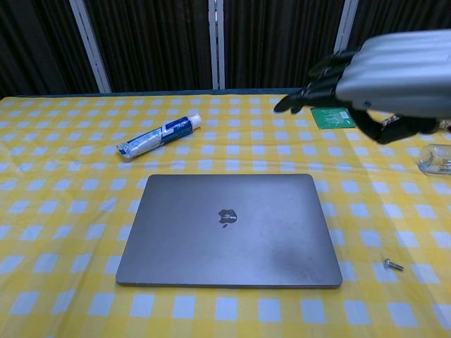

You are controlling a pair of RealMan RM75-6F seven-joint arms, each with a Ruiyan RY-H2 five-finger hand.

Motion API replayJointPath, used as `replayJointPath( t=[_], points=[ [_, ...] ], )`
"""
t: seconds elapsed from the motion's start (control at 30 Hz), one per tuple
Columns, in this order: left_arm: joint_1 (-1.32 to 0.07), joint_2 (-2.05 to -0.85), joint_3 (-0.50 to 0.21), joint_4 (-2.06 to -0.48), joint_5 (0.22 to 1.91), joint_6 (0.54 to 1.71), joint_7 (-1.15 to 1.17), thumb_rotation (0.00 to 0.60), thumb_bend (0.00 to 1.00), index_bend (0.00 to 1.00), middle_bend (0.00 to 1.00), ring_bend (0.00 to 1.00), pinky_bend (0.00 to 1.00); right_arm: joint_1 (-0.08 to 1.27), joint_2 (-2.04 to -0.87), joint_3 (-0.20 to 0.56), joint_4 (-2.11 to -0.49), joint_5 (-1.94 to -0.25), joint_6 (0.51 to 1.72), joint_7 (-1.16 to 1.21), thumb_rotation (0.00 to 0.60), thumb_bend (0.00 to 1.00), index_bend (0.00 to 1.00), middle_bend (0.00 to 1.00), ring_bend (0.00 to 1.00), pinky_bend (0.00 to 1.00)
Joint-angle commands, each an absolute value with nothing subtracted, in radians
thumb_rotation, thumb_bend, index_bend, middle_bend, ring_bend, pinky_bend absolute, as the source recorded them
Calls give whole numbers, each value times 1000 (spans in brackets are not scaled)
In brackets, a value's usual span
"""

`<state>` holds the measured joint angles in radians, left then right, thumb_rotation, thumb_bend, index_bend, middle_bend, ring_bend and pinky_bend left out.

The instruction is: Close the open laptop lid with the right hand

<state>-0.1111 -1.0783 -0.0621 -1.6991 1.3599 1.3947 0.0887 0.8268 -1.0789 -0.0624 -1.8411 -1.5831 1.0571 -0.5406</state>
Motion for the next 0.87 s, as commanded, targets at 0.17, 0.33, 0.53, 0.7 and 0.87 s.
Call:
replayJointPath(
  t=[0.17,0.33,0.53,0.7,0.87],
  points=[
    [-104,-1075,-57,-1709,1380,1415,87,600,0,0,0,0,0,665,-959,-59,-1837,-1645,1286,-446,600,71,0,1,0,0],
    [-101,-1086,-66,-1685,1405,1445,56,600,0,0,0,0,0,518,-983,-72,-1770,-1570,1415,-354,600,0,0,0,0,0],
    [-90,-1078,-61,-1671,1448,1478,0,600,0,0,0,0,0,359,-1074,-75,-1631,-1482,1524,-154,600,0,0,0,0,0],
    [-83,-1070,-49,-1682,1480,1495,-11,600,0,0,0,0,0,283,-1147,-73,-1510,-1457,1546,-66,600,0,0,0,0,0],
    [-78,-1067,-44,-1690,1493,1502,-13,600,0,0,0,0,0,249,-1181,-62,-1450,-1473,1570,-28,600,0,0,0,0,0]
  ],
)
